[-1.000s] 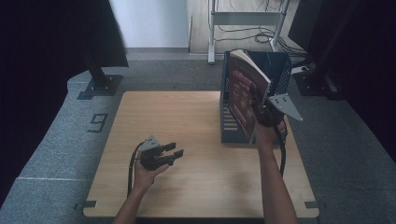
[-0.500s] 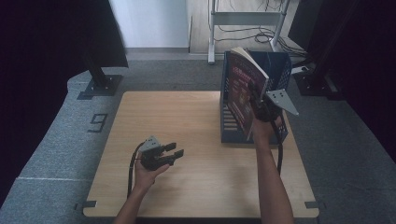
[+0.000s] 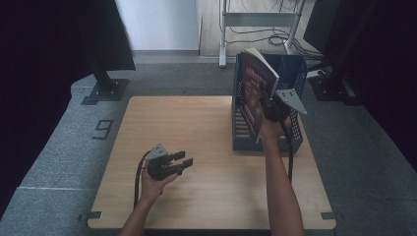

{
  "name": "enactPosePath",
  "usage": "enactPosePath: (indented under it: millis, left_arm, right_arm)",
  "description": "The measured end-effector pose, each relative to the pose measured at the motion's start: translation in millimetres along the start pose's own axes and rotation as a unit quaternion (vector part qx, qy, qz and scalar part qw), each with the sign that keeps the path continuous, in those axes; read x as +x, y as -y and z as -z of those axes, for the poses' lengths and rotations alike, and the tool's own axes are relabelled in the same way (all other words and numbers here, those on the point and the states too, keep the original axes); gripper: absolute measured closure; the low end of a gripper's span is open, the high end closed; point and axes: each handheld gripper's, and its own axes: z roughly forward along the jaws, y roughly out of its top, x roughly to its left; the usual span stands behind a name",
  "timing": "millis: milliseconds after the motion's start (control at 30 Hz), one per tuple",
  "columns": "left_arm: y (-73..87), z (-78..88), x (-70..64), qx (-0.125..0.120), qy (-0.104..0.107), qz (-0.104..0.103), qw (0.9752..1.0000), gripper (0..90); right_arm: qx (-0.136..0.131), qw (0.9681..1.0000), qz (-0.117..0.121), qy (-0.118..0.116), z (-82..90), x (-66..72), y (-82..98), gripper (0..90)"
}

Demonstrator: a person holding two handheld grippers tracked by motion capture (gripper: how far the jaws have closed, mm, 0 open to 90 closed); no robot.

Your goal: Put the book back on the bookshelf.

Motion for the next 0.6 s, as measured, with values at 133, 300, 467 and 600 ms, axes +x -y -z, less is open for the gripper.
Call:
enactPosePath:
  millis: [133, 300, 467, 600]
  left_arm:
    - [0.3, -1.2, -0.6, 0.003, 0.000, -0.003, 1.0000, 48.2]
    - [0.7, -0.3, 0.1, 0.002, 0.000, -0.001, 1.0000, 48.3]
    - [0.6, 0.4, 2.2, 0.000, 0.000, 0.002, 1.0000, 48.2]
    - [1.6, -0.3, 2.4, 0.003, 0.000, 0.003, 1.0000, 48.3]
  right_arm:
    - [0.005, 1.0000, -0.001, 0.004, -7.2, -0.8, 4.8, 81.3]
    - [0.012, 0.9998, -0.002, 0.017, -20.0, -2.3, 9.1, 81.3]
    - [0.015, 0.9996, -0.013, 0.021, -27.4, -5.3, 13.5, 81.3]
    - [0.016, 0.9996, -0.011, 0.019, -30.9, -3.7, 17.1, 81.3]
